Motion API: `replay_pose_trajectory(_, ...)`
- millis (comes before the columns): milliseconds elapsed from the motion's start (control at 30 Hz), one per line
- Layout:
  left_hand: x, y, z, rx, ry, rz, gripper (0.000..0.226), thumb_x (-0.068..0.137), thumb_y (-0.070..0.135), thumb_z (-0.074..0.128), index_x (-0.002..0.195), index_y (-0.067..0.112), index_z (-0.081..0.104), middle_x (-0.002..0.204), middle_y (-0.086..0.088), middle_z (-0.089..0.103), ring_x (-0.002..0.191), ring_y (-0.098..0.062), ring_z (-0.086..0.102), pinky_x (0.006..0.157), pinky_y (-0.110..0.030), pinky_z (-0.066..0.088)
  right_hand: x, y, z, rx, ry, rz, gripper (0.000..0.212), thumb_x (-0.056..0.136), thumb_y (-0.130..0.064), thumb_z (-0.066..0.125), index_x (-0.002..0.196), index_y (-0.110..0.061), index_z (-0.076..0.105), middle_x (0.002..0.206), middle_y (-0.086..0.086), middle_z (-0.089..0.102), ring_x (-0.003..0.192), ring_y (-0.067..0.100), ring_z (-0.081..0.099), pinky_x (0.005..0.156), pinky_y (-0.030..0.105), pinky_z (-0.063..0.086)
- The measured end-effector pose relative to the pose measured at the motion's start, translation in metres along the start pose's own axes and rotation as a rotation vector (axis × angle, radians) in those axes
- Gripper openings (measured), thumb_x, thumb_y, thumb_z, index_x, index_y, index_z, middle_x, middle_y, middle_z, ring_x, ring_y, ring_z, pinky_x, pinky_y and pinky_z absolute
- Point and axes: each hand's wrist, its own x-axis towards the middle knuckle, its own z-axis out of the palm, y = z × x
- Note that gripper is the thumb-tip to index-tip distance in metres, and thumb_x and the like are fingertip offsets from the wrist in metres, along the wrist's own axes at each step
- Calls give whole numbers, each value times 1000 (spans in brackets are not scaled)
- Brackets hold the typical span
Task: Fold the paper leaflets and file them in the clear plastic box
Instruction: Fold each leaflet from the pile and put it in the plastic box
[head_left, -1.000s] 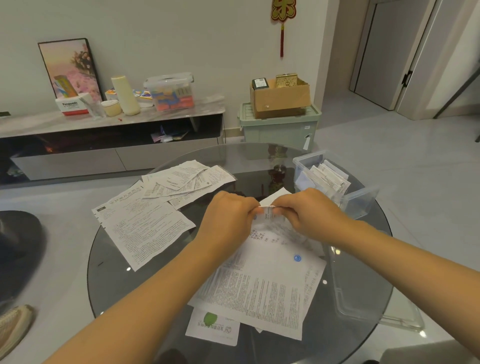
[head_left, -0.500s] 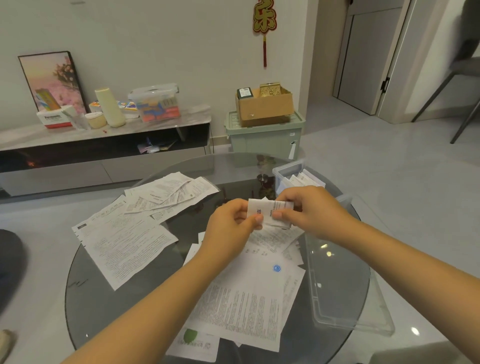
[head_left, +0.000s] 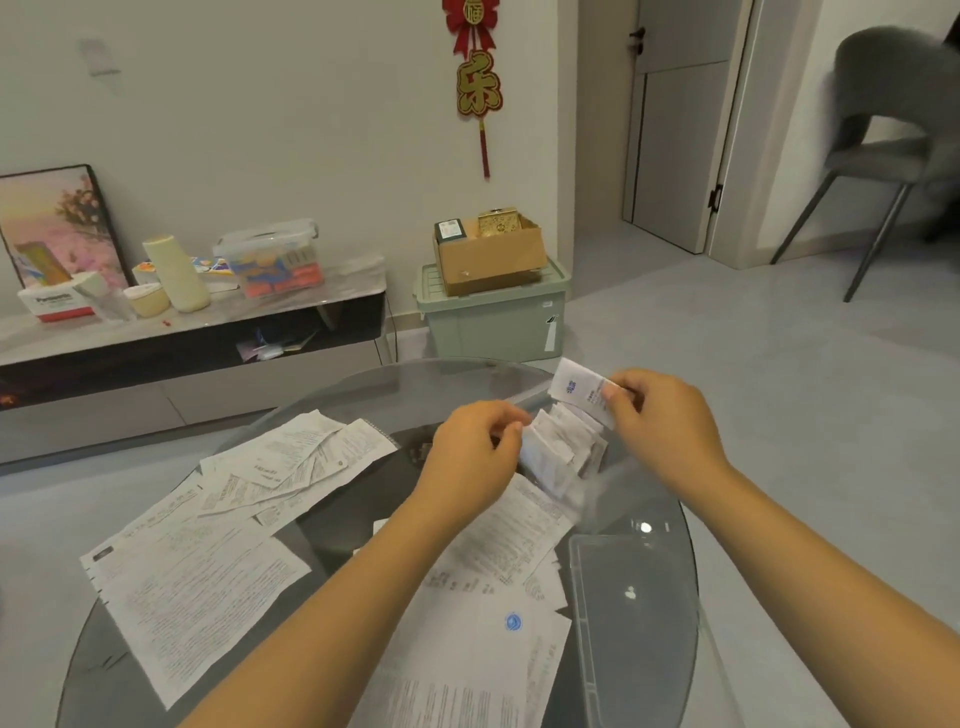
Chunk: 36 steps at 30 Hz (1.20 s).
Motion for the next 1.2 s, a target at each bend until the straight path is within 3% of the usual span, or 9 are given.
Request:
replay_pose_trajectory(67,14,2,12,147,-79,85,34,96,13,38,113,23,66,107,11,62,109,-8,52,102,-24,27,5,7,2,-91,27,31,23,95,-26,49,96,-18,71,92,4,65,80,23,58,66,33,49)
replay_pose_trajectory(167,34,4,30,266,-206,193,39,94,18,31,120,23,60,126,7,56,123,-10,39,104,-26,11,10,14,2,-131,24,68,24,94,-23,50,95,-12,71,98,10,64,85,28,59,70,40,53)
replay_pose_trajectory(267,48,6,42,368,-293,321,54,85,30,20,123,22,57,129,7,55,119,-8,42,102,-28,11,12,20,2,-128,24,66,22,92,-19,50,91,-8,69,97,11,67,80,30,62,67,42,54)
replay_pose_trajectory(400,61,1,52,458,-347,408,59,84,33,16,128,23,53,135,8,51,121,-9,42,104,-31,16,13,20,3,-146,17,49,20,91,-19,51,99,-11,68,96,9,66,81,27,60,67,37,52)
replay_pose_trajectory(667,65,-6,55,464,-287,490,61,80,43,5,106,18,54,113,5,52,102,-12,41,95,-29,25,17,19,9,-263,-39,29,22,91,-18,48,102,-11,67,96,8,64,81,25,59,61,30,45)
replay_pose_trajectory(767,60,-12,52,460,-269,482,55,81,45,7,95,18,52,100,7,52,95,-11,41,95,-29,25,18,16,11,-282,-40,7,24,92,-16,48,111,-12,61,103,7,63,89,26,60,70,33,48)
replay_pose_trajectory(1033,56,-20,49,456,-262,475,61,84,47,7,102,20,58,103,8,59,100,-9,46,96,-25,22,22,5,23,-348,-111,-45,20,93,-13,47,108,-11,60,103,6,63,90,25,60,71,31,46)
replay_pose_trajectory(1133,57,-21,50,434,-252,463,60,85,46,7,98,19,59,101,7,59,99,-10,46,94,-22,21,24,2,29,-421,-172,-47,17,92,-9,47,96,-10,63,84,5,61,78,25,57,55,24,37)
replay_pose_trajectory(1200,58,-24,50,402,-239,456,59,86,45,10,98,18,61,101,7,60,99,-11,47,95,-24,25,25,-1,31,-469,-248,-16,17,90,-4,46,75,-9,54,63,2,44,63,22,46,44,21,25)
